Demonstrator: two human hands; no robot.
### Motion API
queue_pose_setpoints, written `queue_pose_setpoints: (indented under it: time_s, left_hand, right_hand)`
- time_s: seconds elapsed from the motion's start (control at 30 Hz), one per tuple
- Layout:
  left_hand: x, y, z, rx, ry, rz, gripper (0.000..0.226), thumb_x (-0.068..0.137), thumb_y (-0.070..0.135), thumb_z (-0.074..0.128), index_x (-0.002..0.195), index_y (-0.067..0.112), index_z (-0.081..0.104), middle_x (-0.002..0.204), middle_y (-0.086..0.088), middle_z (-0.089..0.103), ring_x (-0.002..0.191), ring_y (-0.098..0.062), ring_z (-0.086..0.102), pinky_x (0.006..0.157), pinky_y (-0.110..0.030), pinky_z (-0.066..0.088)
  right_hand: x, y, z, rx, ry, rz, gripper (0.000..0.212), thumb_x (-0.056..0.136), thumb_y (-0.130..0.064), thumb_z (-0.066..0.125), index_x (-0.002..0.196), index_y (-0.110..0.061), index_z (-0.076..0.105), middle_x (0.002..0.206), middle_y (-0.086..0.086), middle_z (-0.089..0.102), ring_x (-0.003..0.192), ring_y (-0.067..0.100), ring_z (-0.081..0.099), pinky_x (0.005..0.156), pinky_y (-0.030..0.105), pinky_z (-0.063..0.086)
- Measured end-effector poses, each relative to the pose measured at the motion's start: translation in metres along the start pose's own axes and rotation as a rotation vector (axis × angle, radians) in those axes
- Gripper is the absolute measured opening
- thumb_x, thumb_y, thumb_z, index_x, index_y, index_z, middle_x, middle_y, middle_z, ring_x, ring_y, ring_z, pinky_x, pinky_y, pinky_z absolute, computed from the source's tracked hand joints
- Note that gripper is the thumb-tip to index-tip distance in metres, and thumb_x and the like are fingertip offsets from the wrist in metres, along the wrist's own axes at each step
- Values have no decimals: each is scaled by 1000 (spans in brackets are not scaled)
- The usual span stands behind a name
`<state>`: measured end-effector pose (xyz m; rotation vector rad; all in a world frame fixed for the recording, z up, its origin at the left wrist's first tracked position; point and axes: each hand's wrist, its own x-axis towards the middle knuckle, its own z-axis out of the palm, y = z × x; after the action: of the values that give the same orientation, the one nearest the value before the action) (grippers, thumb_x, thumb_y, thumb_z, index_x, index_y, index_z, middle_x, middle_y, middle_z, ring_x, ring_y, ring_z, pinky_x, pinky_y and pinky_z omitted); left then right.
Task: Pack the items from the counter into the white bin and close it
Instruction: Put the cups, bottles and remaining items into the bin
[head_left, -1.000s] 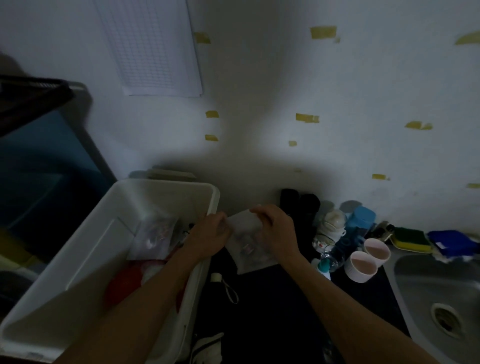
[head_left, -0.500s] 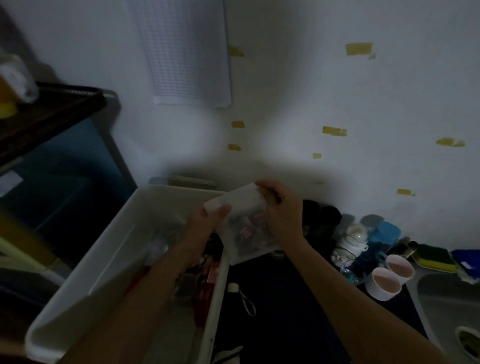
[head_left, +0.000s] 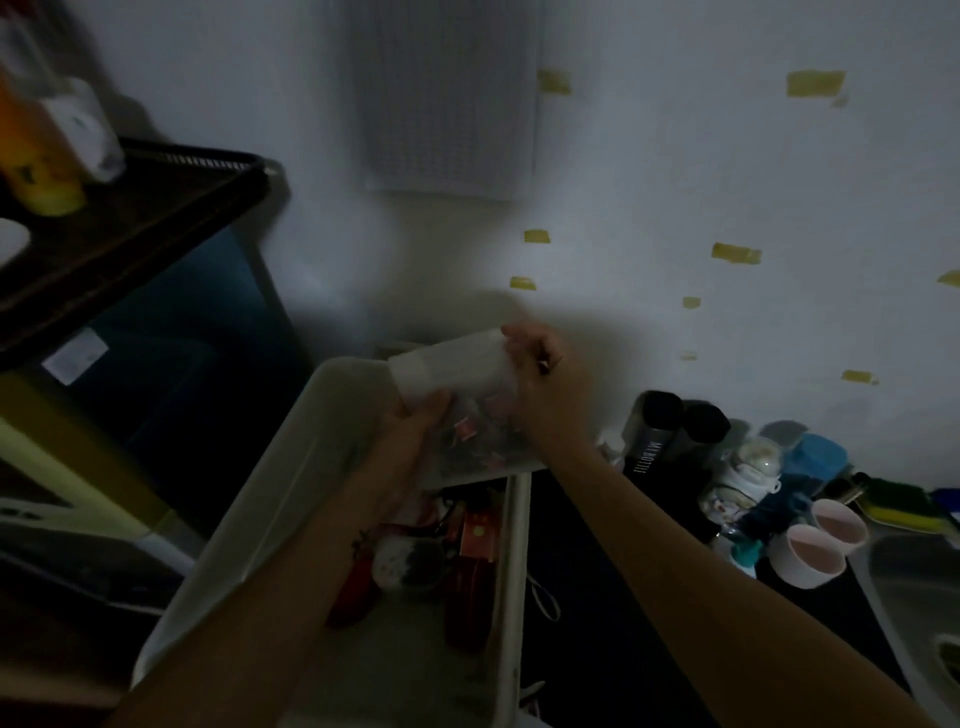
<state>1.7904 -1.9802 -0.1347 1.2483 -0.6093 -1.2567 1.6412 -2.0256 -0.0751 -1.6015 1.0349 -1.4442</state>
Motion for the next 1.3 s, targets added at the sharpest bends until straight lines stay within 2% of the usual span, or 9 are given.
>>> queue_pose_setpoints:
  time_s: [0.1, 0.17, 0.3, 0.4, 0.57, 0.7, 0.83, 1.07, 1.3]
  left_hand:
    - [3, -2, -30, 28, 64, 5, 27, 91, 31, 66, 105, 9, 72, 94, -12, 75, 77, -24, 72, 61, -37, 58]
    - [11, -8, -45, 79, 118, -15, 27, 90, 33, 67, 104, 10, 72, 96, -11, 75, 83, -26, 72, 70, -44, 60]
    - [24, -28, -61, 147, 222, 3, 13, 90, 29, 67, 94, 17, 70, 89, -2, 75, 75, -14, 72, 60, -28, 57]
    - [31, -43, -64, 145, 286, -20, 5, 92, 22, 63, 91, 19, 67, 85, -1, 71, 70, -12, 68, 50, -21, 51]
    - [41, -72, -79, 241, 292, -103, 21, 96, 20, 57, 113, 9, 62, 107, -13, 67, 96, -30, 65, 83, -44, 56]
    - [53, -89, -86, 369, 258, -124, 30, 98, 16, 54, 119, -4, 61, 120, -25, 63, 111, -37, 60, 96, -50, 49]
    - [67, -96, -88, 426, 206, -139, 30, 99, 17, 52, 117, -5, 62, 119, -26, 63, 110, -38, 60, 94, -46, 50]
    - [91, -104, -81, 532, 175, -157, 27, 98, 20, 54, 111, -1, 65, 115, -21, 66, 106, -34, 62, 85, -33, 47]
    - [107, -97, -88, 638, 182, -232, 34, 100, 23, 44, 118, 0, 62, 123, -22, 62, 110, -36, 59, 94, -43, 50]
  right_hand:
    - [-15, 12, 25, -15, -30, 58, 17, 98, -20, 53, 104, -31, 64, 96, -27, 63, 92, -6, 59, 75, 9, 47]
    - [-25, 22, 38, -117, -61, 81, 20, 95, -17, 52, 108, -28, 62, 98, -19, 61, 92, 1, 57, 80, 25, 52]
    - [-57, 43, 54, -394, -255, 137, 46, 86, -18, 62, 128, -28, 47, 136, -6, 35, 124, 5, 33, 108, 40, 42]
    - [-86, 54, 63, -466, -366, 183, 65, 85, -26, 68, 137, -37, 31, 155, -9, 4, 143, 21, 16, 112, 40, 33]
    - [-118, 75, 72, -611, -491, 421, 79, 86, -20, 68, 143, -42, 18, 158, -6, -19, 148, 31, 5, 117, 47, 25]
    - [-132, 83, 79, -656, -546, 491, 82, 90, -29, 62, 151, -35, 8, 159, 3, -20, 149, 33, 1, 119, 52, 22]
    - [-139, 91, 84, -765, -572, 518, 90, 90, -16, 59, 153, -34, -3, 158, 7, -27, 148, 36, -10, 120, 53, 16]
    - [-131, 107, 95, -720, -517, 653, 95, 86, -20, 63, 155, -30, -2, 159, 11, -23, 148, 36, -10, 120, 52, 13]
    - [-136, 119, 114, -825, -440, 630, 90, 87, -23, 57, 154, -34, -2, 161, 7, -16, 146, 37, -19, 119, 58, 1]
